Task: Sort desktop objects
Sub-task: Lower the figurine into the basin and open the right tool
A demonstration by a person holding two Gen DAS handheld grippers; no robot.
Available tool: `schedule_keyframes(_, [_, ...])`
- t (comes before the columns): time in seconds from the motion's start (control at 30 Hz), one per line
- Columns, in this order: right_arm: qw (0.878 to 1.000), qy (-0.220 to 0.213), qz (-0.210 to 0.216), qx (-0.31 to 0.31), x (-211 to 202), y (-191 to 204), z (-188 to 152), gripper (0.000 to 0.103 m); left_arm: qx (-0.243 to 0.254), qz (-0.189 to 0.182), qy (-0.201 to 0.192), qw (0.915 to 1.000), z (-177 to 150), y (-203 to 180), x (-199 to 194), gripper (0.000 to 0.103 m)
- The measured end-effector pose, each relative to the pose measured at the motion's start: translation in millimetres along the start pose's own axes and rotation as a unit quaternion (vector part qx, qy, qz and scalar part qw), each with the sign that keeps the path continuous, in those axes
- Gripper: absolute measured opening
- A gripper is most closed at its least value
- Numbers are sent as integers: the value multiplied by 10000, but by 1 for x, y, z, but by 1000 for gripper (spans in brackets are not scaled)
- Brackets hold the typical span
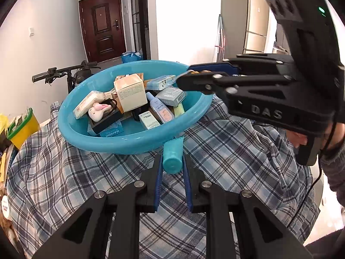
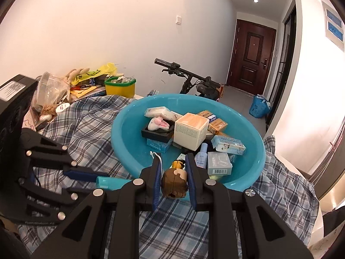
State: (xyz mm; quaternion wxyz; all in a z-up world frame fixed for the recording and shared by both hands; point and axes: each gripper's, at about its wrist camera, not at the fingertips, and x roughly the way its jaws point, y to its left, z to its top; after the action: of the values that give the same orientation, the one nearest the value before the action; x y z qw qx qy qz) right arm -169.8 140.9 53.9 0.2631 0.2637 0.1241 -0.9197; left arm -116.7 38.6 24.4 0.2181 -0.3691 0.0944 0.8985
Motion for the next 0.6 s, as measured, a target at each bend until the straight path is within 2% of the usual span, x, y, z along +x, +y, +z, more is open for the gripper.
schedule_keyframes(0.3, [9991, 220, -35, 369, 55, -21, 23, 20, -200, 100, 123, 9997, -2, 18, 14, 20])
schedule_keyframes(0.6, [9983, 423, -212, 355, 74, -29, 31, 20, -248, 126, -104, 9996, 7, 25, -3, 20])
